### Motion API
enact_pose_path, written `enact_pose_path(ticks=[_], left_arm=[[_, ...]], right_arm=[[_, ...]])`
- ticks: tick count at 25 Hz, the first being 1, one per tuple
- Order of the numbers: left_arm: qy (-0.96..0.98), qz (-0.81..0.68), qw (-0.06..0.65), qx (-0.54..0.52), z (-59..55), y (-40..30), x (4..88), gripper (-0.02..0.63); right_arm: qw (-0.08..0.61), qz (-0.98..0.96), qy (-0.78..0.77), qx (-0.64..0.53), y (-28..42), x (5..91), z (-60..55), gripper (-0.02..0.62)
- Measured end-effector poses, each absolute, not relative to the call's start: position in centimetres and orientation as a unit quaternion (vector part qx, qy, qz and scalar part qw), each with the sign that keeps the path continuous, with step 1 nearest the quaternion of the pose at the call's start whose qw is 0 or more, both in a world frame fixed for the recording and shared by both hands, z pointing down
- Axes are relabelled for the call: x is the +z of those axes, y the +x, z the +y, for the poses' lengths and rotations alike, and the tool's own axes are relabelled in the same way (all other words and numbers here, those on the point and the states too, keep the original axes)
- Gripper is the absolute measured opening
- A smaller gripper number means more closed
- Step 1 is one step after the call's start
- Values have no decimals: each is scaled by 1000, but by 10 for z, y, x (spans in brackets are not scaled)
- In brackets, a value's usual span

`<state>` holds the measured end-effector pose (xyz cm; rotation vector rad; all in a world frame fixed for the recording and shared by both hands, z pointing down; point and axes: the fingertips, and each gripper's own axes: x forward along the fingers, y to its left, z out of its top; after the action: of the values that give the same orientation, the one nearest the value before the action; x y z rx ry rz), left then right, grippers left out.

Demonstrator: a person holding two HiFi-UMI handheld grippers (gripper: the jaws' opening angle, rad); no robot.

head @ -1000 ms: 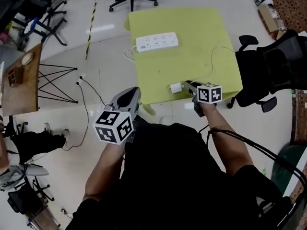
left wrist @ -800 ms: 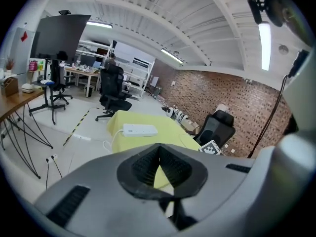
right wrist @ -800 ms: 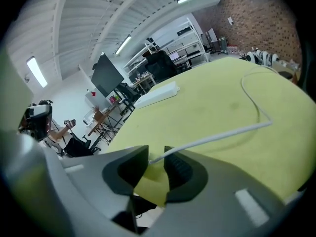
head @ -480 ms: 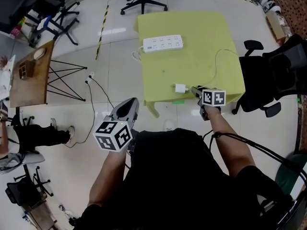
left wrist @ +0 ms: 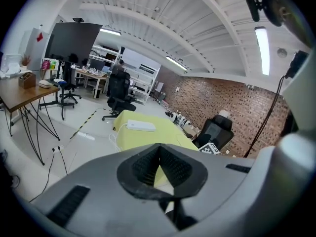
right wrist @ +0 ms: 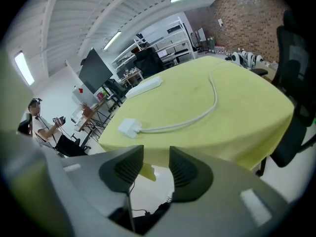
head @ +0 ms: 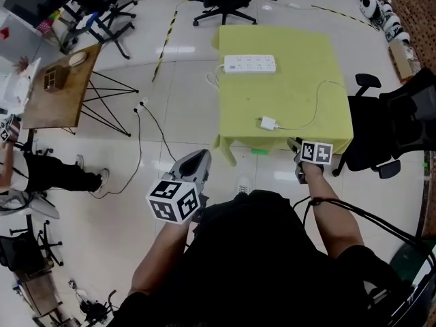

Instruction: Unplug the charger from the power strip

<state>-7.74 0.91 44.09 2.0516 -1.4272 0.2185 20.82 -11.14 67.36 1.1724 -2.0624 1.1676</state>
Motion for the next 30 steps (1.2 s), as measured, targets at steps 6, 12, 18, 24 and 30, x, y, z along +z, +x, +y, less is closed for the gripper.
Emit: enact_pose_path(ticks=[6,12,18,24,30], left_arm=[[776,-552,296,69,71,-71,432,6],[786,-541,294,60,146,-38,430,6],[819,-496,277,82,196,28,434,6],[834,-475,267,86,210,82,432,6],[813,-520,247,88,204,124,427,6]], right_arm=[[172,-781,420,430,197,619,-59,120],[72,-838,360,404,185,521,34,2],[13,-891,288,351,190,432,127,2],[84,-923,278,253,209,417,168,2],[115,-938,246,216,257,403,185,2]])
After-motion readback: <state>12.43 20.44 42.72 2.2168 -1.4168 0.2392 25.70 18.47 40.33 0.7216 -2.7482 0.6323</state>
